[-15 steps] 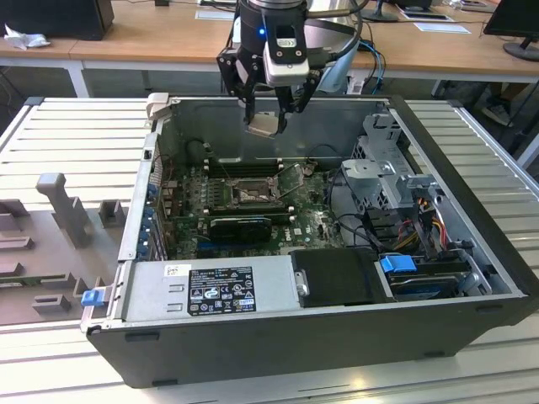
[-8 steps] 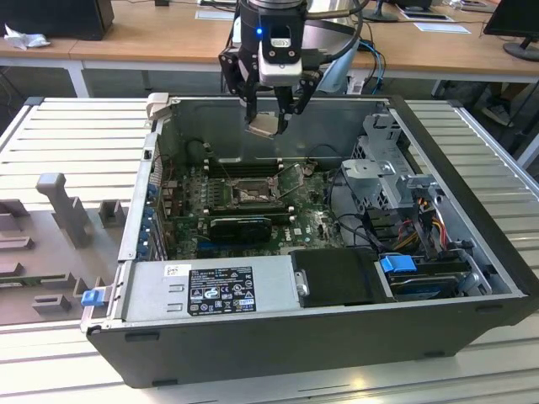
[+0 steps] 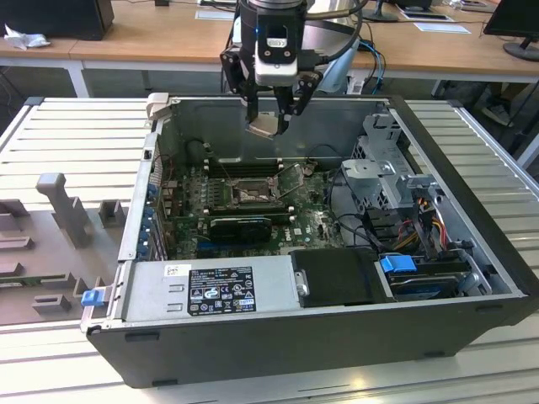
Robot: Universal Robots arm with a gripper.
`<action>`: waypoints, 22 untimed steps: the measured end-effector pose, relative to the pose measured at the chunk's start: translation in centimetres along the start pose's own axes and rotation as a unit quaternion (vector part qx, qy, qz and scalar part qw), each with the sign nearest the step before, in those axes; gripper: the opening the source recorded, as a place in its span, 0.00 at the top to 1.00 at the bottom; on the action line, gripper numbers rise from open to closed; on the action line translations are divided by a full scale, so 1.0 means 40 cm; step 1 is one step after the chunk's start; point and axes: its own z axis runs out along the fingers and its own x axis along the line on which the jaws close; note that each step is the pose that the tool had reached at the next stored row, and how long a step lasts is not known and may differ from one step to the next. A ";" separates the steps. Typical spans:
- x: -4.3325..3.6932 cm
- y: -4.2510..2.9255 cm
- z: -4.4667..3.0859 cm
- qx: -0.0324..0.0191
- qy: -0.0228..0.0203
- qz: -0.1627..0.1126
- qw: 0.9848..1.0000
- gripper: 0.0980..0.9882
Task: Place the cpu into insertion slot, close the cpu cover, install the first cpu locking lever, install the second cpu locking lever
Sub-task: 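Place the cpu into insertion slot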
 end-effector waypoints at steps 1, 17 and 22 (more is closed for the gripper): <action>0.000 0.000 0.000 0.000 0.000 0.004 1.000 0.51; 0.000 0.000 0.002 -0.001 -0.007 0.080 0.997 0.51; 0.000 0.000 0.002 -0.001 -0.009 0.104 0.995 0.51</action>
